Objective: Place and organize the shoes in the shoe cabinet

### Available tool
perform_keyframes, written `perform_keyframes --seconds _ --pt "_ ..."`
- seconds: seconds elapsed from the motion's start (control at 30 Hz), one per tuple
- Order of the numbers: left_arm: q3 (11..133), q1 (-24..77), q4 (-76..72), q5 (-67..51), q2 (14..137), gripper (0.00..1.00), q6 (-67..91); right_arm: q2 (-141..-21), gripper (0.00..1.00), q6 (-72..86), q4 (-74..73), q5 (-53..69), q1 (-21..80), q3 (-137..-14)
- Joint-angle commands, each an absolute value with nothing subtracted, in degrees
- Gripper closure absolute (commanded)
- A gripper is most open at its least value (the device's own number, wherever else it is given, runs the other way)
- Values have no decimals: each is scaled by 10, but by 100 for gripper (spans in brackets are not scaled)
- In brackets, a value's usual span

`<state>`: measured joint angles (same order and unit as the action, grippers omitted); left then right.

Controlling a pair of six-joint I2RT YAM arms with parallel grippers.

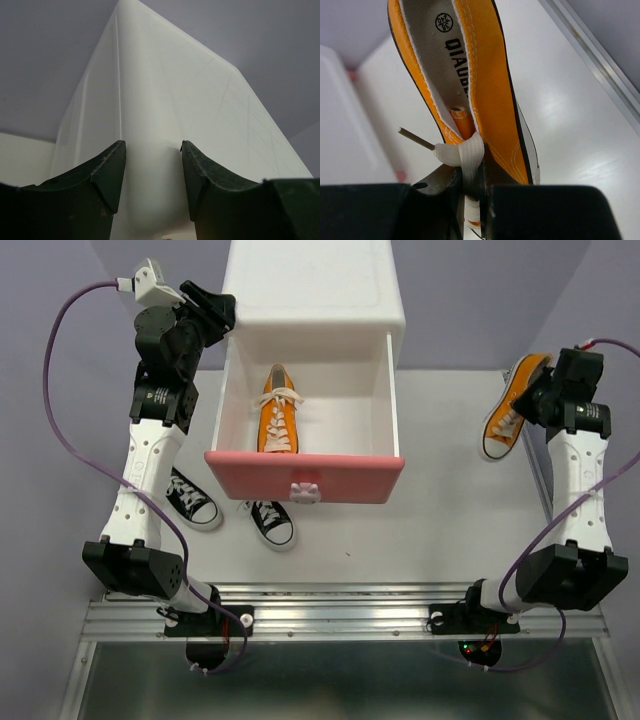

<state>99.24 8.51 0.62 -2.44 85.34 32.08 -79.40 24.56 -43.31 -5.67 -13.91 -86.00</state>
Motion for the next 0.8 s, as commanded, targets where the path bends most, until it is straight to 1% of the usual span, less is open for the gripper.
perform_keyframes --seconds 0.0,0.03,0.13,0.2,0.3,0.43,0.5,0.57,0.63,0.77 --pt "955 90 203 -61 901 43 261 -792 99 280 -371 92 -142 -989" --pt "955 90 202 -61 899 43 263 -802 99 290 -350 110 -142 -1011" --pt "955 90 206 -62 899 43 265 -841 99 324 -326 159 -142 -1145" --pt "957 90 208 -62 900 43 265 -859 99 357 -304 203 -142 -1191" --pt "955 90 211 -60 897 43 265 -879 99 420 -226 248 -142 -1241" --pt "953 90 210 -62 896 43 271 -898 99 500 -116 285 -142 -1279" --pt "956 90 210 -62 896 43 272 -911 100 568 -70 315 -142 -1287" --pt "957 90 209 -62 896 43 273 -920 99 641 -6 338 -128 -1286" --pt "958 90 208 -64 898 43 274 -925 99 662 43 337 -109 -1302" --pt "962 90 207 -69 901 43 275 -961 99 714 72 338 -52 -1358"
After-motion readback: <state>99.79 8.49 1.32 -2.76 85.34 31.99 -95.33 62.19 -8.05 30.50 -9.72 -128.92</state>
